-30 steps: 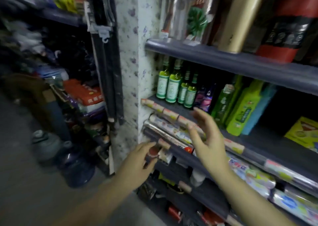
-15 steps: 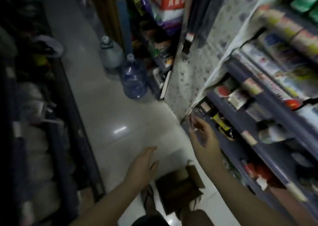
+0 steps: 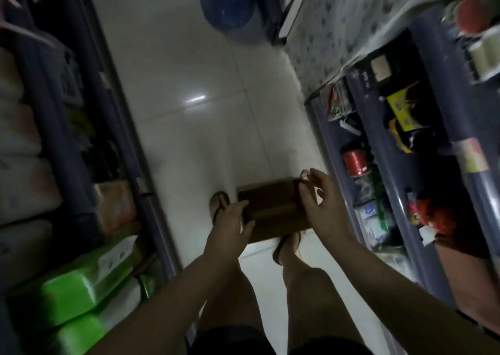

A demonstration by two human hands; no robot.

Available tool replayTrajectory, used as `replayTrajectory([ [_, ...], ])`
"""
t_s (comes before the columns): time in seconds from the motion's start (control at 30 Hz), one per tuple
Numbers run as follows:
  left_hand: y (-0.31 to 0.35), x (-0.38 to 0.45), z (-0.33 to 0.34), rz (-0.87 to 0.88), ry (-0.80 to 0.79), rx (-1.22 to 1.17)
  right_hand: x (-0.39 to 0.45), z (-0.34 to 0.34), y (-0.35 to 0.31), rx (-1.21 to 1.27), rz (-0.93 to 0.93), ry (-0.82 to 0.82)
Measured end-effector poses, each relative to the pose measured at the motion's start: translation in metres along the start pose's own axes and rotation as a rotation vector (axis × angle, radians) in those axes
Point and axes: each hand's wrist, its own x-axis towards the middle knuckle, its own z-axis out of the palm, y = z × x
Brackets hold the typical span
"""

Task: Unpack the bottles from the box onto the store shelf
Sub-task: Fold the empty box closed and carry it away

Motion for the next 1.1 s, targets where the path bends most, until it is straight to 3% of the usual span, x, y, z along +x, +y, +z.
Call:
replayTrajectory([
  [0.33, -0.074, 0.066, 0.129, -0.166, 0.119, -0.040, 0.051, 0.013, 0.165, -0.237, 0.042, -0.146],
  [0.53, -0.119, 0.085, 0.169, -0.250, 0.156, -0.061, 0.072, 0.018, 0.256, -0.332, 0.081, -0.114],
  [0.77, -0.191, 0.148, 0.184, -0.056, 0.216, 0.019, 0.140, 0.044, 0.345, -0.345, 0.066, -0.043],
  [0.93, -0.228, 0.187, 0.204, 0.132, 0.169, 0.050, 0.168, 0.061, 0.388, -0.261, 0.053, -0.093],
  [1.1, -0.237, 0.219, 0.219, 0.153, 0.215, -0.049, 0.182, 0.077, 0.397, -0.121, 0.023, -0.076],
])
